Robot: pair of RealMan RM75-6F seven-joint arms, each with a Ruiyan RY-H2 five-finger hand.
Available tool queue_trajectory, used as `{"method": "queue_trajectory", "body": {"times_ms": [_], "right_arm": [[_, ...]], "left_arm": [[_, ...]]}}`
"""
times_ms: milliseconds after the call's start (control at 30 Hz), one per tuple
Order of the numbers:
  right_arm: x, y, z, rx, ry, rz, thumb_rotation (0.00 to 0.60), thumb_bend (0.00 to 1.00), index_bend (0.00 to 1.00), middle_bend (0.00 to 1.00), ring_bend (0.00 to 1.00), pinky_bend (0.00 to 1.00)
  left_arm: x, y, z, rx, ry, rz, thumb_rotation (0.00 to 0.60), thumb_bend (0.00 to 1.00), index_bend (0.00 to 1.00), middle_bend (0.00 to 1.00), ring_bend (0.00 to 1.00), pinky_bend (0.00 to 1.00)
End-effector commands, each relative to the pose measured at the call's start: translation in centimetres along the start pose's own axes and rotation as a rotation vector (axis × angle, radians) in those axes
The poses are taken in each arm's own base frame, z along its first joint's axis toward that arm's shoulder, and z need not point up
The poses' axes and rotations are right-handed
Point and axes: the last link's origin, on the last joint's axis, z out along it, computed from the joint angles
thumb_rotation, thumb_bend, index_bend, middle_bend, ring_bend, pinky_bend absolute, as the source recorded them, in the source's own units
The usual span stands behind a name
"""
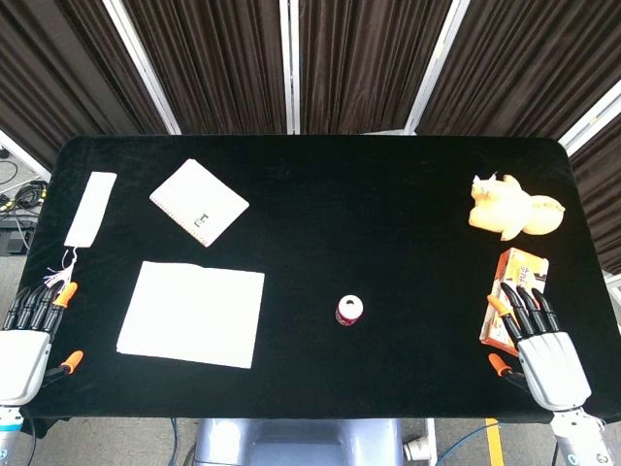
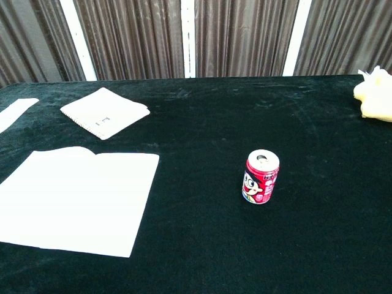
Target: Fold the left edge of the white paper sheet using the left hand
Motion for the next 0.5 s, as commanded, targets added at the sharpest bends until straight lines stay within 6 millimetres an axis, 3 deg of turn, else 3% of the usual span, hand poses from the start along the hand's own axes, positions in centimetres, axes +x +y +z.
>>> {"method": "queue_trajectory", "body": {"times_ms": [33,500], "right_arm": [[-0.13,-0.01,0.1,-0.001,-0.003,-0.001,0.6,0.1,0.12,0.0,0.0,0.02],[-0.81,-0.18,0.15,0.002,-0.002,-0.02,0.6,0.1,0.12,0.0,0.0,0.02]], "left_arm": [[0.05,-0.07,0.08,0.005,0.004,-0.002,0.6,0.19,0.0,0.0,0.0,0.0],[-0.3,0.17,0.04,-0.011,-0.019,0.008,0.6,0.19,0.0,0.0,0.0,0.0]]}}
